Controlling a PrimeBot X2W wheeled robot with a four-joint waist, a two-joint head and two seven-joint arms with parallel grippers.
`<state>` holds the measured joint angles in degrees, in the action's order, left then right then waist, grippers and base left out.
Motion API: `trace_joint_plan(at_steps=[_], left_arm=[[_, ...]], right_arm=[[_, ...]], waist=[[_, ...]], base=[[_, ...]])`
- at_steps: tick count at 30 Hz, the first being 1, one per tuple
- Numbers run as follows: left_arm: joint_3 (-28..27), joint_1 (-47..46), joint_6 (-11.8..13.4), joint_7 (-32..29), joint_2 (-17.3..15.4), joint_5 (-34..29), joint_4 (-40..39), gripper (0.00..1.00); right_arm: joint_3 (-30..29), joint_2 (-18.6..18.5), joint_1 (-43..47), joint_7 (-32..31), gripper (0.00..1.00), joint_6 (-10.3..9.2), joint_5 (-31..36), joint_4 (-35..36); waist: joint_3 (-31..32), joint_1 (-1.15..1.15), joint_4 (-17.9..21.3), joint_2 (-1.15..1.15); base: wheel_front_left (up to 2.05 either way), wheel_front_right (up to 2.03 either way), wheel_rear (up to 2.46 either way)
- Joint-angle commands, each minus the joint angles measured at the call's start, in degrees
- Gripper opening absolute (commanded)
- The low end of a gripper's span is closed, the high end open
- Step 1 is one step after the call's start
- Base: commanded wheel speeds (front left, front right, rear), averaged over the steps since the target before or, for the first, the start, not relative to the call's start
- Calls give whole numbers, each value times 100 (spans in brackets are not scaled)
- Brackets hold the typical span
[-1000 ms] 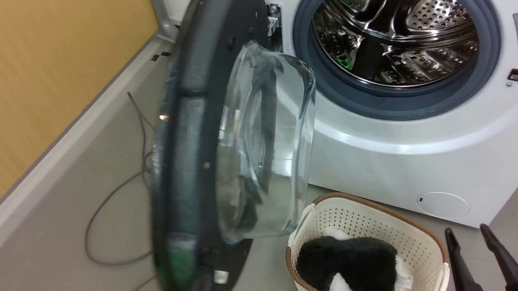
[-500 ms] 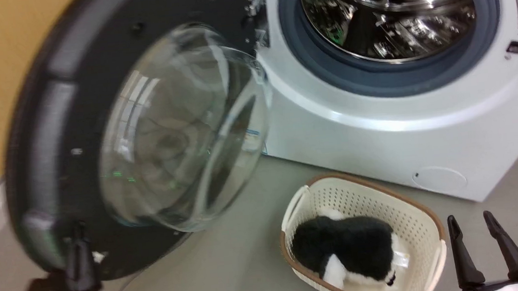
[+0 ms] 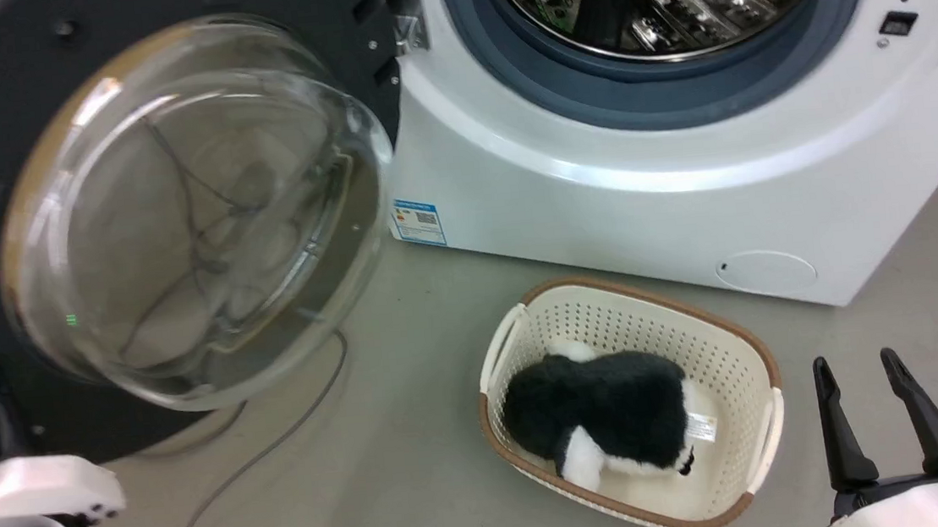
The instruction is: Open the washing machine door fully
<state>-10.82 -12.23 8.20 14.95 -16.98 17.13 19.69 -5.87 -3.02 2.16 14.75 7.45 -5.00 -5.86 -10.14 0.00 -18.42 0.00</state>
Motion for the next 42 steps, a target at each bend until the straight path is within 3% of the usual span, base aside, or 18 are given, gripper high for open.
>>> trace_joint_plan(at_steps=[1, 12, 21, 30, 35, 42], left_arm=[[-49, -110, -14, 5, -58, 17, 50, 0], [-608, -983, -307, 5, -398, -113, 1215, 0], [-931, -947, -457, 5, -321, -340, 1314, 0], [-1026, -18, -576, 5, 56, -786, 398, 0], [-665, 616, -706, 5, 349, -1247, -457, 0], [-309, 1174, -941, 5, 770, -1354, -1367, 0]], right_arm=[[-5, 14, -74, 25, 100, 3, 34, 4], [-22, 14, -193, 25, 100, 3, 110, -13], [65, 14, -205, 25, 100, 3, 76, -88], [61, 14, 24, 25, 100, 3, -80, -90], [5, 14, 217, 25, 100, 3, -62, 50], [-61, 14, 368, 25, 100, 3, -53, 212]], waist=[[-41, 0, 41, 0], [-199, 0, 182, 0], [-69, 0, 283, 0], [643, 0, 455, 0], [989, 0, 527, 0], [1204, 0, 644, 0]], base=[[0, 0, 0], [0, 0, 0], [0, 0, 0], [0, 0, 0], [0, 0, 0], [0, 0, 0]])
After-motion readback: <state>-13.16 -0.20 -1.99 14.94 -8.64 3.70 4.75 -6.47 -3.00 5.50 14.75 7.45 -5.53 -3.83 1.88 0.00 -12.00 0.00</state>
